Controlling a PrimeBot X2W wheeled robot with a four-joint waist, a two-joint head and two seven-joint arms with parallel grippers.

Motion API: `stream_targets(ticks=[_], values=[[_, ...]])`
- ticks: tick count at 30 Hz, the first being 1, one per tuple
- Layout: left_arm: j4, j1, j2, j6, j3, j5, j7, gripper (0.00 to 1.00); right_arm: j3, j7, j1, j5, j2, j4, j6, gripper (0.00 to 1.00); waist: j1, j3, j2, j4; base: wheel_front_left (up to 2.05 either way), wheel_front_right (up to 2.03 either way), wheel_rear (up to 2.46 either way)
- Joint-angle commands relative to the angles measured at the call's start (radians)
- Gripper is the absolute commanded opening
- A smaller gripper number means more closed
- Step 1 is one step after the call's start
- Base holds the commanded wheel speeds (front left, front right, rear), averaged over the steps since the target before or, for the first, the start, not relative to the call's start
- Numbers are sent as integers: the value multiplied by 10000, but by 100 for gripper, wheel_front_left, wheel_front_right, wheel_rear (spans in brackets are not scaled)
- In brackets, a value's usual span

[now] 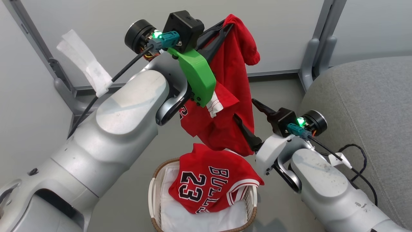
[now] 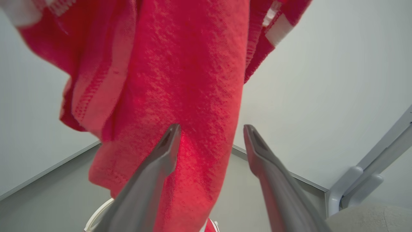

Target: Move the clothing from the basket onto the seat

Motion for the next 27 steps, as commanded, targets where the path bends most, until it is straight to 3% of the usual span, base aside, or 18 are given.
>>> stream_targets(ticks=[1, 8, 14, 15, 18, 19, 27], values=[[-94, -159, -29, 34, -4, 80, -7, 0, 343, -49, -321, 413, -68, 217, -10, 100, 1, 30, 0, 63, 0, 0, 0], [-459, -30, -79, 112, -104, 63, 10, 0, 2560, -51, -1384, 2465, -342, 802, -10, 100, 1, 61, 0, 231, 0, 0, 0], [-667, 199, -8, 190, -120, -68, -17, 0, 3757, -49, -1960, 3570, -477, 755, -10, 100, 1, 68, 0, 271, 0, 0, 0], [-686, 218, 10, 192, -111, -91, -19, 0, 3828, -49, -2023, 3660, -472, 753, -10, 53, 1, 75, 0, 270, 0, 0, 0], [-763, 254, 62, 238, -78, -111, -27, 0, 4108, -49, -2180, 3784, -429, 743, -10, 9, 1, 108, 0, 276, 0, 0, 0], [-786, 263, 80, 252, -75, -125, -29, 0, 4191, -49, -2239, 3803, -424, 731, -10, 0, 1, 120, 0, 280, 0, 0, 0], [-747, 411, 296, 386, -12, -251, 42, 0, 4082, -49, -2354, 3766, -564, 541, -10, 0, 1, 178, 0, 284, 0, 0, 0]])
